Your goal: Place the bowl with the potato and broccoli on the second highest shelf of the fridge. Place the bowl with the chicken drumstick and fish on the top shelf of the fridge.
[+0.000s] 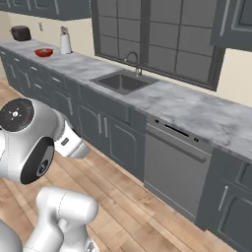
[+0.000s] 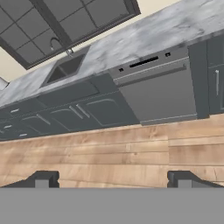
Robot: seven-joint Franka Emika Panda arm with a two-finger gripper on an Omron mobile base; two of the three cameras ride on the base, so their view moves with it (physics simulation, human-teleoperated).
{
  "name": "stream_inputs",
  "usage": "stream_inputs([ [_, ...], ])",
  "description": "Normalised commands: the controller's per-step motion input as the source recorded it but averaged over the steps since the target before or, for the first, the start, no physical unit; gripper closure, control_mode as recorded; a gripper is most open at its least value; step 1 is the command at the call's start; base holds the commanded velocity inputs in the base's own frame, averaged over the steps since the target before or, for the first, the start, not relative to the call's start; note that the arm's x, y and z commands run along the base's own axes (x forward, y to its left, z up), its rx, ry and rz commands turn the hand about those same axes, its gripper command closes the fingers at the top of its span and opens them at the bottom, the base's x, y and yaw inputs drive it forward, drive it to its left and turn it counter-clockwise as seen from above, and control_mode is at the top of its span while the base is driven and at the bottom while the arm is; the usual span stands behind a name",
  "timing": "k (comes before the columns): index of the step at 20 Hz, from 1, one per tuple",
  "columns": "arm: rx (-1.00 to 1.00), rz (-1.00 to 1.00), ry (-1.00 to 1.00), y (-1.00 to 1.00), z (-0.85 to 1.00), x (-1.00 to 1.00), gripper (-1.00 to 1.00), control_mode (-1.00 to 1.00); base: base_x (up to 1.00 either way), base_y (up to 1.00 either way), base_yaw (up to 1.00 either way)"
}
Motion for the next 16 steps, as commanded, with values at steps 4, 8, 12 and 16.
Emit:
stream_inputs([
  [4, 0.00, 0.00, 0.00, 0.00, 0.00, 0.00, -1.00, 1.00, 1.00, 1.00, 0.00],
  [8, 0.00, 0.00, 0.00, 0.00, 0.00, 0.00, -1.00, 1.00, 1.00, 1.00, 0.00],
  [12, 0.00, 0.00, 0.00, 0.00, 0.00, 0.00, -1.00, 1.00, 1.00, 1.00, -0.01],
  [16, 0.00, 0.00, 0.00, 0.00, 0.00, 0.00, -1.00, 1.00, 1.00, 1.00, -0.08],
])
